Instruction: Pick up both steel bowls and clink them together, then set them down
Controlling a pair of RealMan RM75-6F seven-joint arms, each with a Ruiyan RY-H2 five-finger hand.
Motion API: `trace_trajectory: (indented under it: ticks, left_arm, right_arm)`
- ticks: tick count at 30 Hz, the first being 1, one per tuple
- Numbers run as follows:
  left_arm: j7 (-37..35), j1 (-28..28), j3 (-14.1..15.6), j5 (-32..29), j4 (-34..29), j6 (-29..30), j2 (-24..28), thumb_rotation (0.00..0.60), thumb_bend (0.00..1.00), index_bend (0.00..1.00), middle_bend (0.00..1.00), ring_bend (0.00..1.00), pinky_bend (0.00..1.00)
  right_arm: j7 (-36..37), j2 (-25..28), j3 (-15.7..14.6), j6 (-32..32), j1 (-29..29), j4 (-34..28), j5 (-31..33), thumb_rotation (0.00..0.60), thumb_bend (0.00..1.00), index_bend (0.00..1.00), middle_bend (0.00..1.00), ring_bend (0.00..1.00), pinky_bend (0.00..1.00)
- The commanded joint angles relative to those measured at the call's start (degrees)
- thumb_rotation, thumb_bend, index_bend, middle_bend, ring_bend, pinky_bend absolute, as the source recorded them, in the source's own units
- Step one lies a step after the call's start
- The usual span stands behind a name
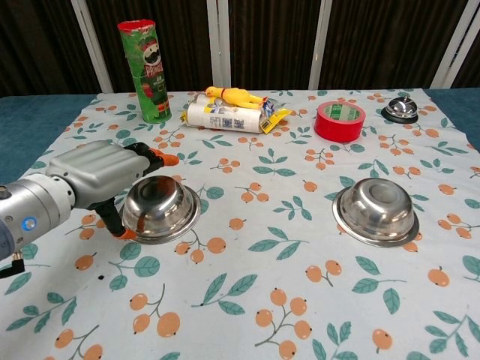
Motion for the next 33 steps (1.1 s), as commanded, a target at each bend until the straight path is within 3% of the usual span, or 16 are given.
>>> trace_trajectory:
  ticks: [1,7,19,22,26,33]
  left_arm:
    - [0.2,-0.5,-0.3,-0.9,-1.9,0.3,0.9,0.558,0.07,0.00,0.05,0.00,0.21]
    - [3.0,-1.9,-0.6,-4.1,-3.8,0.4,0.8,0.558,0.06,0.00,0.05,0.00,0.21]
    - [6.8,-5.3,0.0,-10.9,0.4,0.1,-3.4,0.557,0.06,0.09,0.16,0.06,0.26]
    - [6.7,-6.0,0.1,-11.9,1.8,-0.6,-4.5,0.571,0.07,0.23,0.29,0.17,0.35]
    - [6.2,-6.4,0.9,-10.7,2.3,-0.1,-5.1,0.600,0.13,0.44,0.51,0.37,0.57]
    - [5.0,-6.4,1.8,-9.5,3.0,1.3,-5.1,0.600,0.26,0.57,0.67,0.51,0.73]
  right_arm:
    - [-0.1,0.0,0.0,0.0,0.0,-0.1,0.0,0.462,0.37,0.00,0.00,0.00,0.00]
    - [0.6,0.3,0.2,-0.2,0.0,0.0,0.3,0.462,0.37,0.00,0.00,0.00,0.00]
    - [2.7,1.2,0.2,0.4,-0.3,0.0,0.0,0.463,0.37,0.00,0.00,0.00,0.00]
    - [2.8,1.3,0.1,0.6,-0.4,-0.1,-0.3,0.463,0.37,0.00,0.00,0.00,0.00]
    - [2.9,1.4,0.1,0.7,-0.5,-0.1,-0.3,0.464,0.37,0.00,0.00,0.00,0.00]
    - [2.8,1.4,0.2,0.5,-0.5,-0.2,-0.1,0.464,0.37,0.00,0.00,0.00,0.00]
